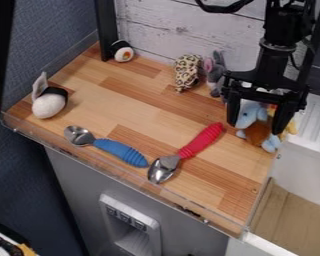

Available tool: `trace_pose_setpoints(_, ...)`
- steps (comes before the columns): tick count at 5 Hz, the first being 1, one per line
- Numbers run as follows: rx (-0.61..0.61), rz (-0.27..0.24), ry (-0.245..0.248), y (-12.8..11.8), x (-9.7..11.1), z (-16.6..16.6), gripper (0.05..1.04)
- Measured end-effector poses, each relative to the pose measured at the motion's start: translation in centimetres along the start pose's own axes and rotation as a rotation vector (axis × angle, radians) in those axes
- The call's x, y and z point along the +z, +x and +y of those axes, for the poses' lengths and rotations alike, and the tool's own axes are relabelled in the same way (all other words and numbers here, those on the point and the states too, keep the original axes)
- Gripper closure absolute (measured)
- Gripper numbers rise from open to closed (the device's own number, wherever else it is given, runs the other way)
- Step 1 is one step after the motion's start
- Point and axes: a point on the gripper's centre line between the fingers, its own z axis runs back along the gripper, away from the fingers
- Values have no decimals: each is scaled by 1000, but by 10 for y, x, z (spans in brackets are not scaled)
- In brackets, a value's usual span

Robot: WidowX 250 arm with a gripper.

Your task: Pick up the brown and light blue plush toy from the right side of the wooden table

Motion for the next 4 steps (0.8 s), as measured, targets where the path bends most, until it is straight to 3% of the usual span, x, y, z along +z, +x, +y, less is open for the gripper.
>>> trace_pose_setpoints(4, 160, -37, -32, -2, -21, -4, 86)
